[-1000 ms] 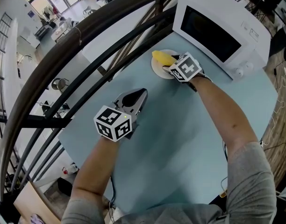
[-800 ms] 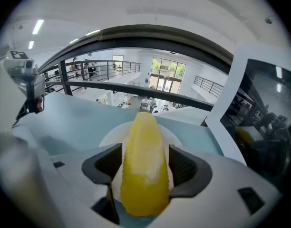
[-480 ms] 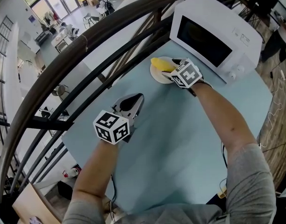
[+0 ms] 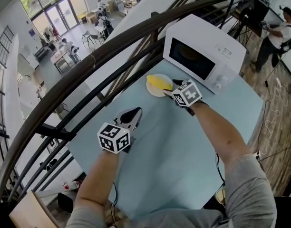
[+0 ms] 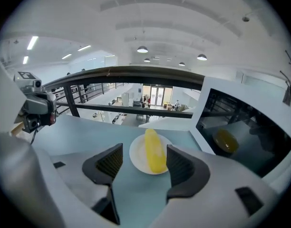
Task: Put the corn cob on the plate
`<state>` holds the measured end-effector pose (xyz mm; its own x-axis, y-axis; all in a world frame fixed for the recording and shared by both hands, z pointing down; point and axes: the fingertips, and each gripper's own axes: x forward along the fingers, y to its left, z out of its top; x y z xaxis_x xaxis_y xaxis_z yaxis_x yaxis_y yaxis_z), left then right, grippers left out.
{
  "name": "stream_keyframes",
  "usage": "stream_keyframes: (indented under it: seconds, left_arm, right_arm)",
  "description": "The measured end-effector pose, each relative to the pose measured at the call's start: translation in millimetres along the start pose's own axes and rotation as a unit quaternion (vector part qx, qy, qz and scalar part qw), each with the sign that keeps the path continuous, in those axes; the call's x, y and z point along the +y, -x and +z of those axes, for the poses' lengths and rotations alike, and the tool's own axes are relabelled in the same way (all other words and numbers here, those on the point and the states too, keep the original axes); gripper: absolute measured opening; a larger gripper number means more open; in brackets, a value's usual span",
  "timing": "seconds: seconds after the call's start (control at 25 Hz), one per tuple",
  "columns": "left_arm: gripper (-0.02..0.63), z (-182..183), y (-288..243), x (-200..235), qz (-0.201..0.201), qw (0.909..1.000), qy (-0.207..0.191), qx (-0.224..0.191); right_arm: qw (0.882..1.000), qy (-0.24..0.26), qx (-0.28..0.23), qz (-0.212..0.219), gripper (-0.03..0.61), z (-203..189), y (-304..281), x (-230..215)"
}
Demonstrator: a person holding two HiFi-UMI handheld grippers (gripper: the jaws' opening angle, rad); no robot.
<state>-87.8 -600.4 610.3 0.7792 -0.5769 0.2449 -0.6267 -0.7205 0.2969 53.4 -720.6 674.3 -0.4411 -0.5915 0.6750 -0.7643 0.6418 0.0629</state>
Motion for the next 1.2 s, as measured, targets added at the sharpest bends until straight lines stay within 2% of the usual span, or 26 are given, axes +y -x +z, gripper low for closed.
stream_keyframes:
  seconds: [0.28, 0.44, 0.64, 0.88, 1.04, 1.2]
  left_arm:
    - [0.021, 8.4, 45.0, -37.5, 0.002, 0.9994, 0.026, -0.022]
    - [0.021, 6.1, 74.0, -57.9, 0.009, 0.9982, 0.048, -0.034]
    - [0.021, 6.1, 115.8, -83.4, 0.003, 0.9986, 0.039, -0.034]
    - [0.021, 6.6, 173.4, -104.0, 0.010, 0.9988, 0.026, -0.040]
    - [0.021, -5.6, 206.1, -137.9, 0.015, 0.9973, 0.054, -0.047]
    - [0.021, -26.8, 231.0, -196.0, 0.026, 0.9955, 0.076, -0.050]
  right_arm:
    - [1.000, -0.020, -0.016, 0.002, 0.192, -12.9, 70.3, 42.9]
    - [0.995, -0.076, -0.058, 0.013, 0.108, -18.8, 111.1, 78.9]
    - [0.987, -0.120, -0.102, 0.032, 0.030, -12.3, 158.9, 133.8]
    - [0.978, -0.154, -0.121, 0.070, 0.018, -35.7, 217.9, 200.5]
    - [0.982, -0.120, -0.107, 0.098, 0.018, -67.2, 271.3, 236.9]
    - [0.981, -0.094, -0.121, 0.119, 0.018, -105.4, 335.4, 259.9]
